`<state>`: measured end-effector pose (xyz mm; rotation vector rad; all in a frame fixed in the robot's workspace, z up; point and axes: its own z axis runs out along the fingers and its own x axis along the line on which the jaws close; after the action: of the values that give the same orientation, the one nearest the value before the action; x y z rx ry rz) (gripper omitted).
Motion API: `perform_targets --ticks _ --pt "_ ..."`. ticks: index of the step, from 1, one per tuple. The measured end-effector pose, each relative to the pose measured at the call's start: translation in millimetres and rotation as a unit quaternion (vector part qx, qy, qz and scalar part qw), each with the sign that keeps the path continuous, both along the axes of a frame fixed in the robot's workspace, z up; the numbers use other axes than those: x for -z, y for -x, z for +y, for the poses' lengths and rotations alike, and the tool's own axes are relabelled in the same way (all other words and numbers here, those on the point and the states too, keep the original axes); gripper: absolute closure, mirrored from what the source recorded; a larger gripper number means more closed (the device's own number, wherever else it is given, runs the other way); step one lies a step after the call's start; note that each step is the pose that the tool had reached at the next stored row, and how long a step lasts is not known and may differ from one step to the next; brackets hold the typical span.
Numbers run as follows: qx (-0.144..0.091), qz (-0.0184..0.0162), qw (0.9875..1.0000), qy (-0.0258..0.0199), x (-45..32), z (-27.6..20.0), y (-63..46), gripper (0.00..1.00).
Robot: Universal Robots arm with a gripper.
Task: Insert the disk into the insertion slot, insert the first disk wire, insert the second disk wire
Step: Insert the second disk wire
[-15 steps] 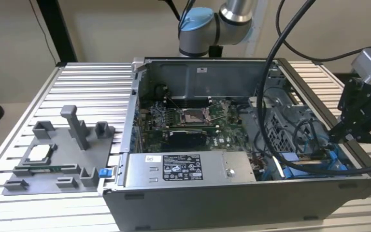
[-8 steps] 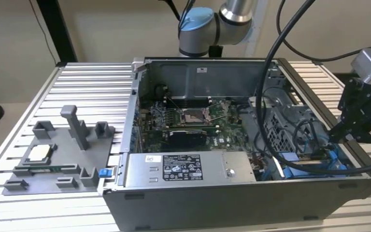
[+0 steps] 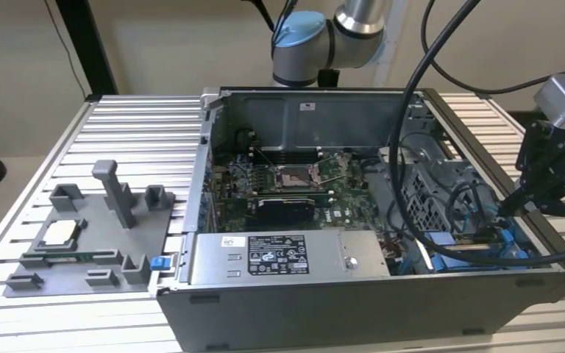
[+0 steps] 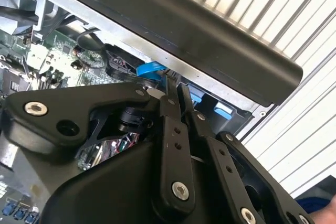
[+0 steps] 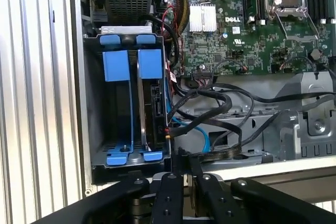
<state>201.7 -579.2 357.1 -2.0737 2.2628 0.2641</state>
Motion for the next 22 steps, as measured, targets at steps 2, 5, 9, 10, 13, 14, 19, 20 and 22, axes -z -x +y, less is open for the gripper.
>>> perform_targets --ticks 2,5,9,10,13,14,19,20,22 --pt "0.000 0.0000 1.0000 0.0001 0.0 0.0 0.0 1.00" --pt "0.000 0.0000 1.0000 0.0005 0.4 0.0 0.0 1.00" --pt "0.000 0.0000 1.0000 0.0006 0.7 0.0 0.0 1.00" --pt "0.000 0.0000 1.0000 0.0006 0.7 0.0 0.0 1.00" --pt "0.000 0.0000 1.0000 0.0006 0.8 -0.2 0.0 1.00" --pt "0.000 0.0000 1.0000 0.0007 0.8 -0.3 0.0 1.00" --pt "0.000 0.0000 1.0000 0.0007 0.9 -0.7 0.0 0.00" --pt "0.000 0.0000 1.0000 0.0008 1.1 -0.8 0.0 0.00" --pt "0.000 0.0000 1.0000 0.0007 1.4 -1.1 0.0 0.00"
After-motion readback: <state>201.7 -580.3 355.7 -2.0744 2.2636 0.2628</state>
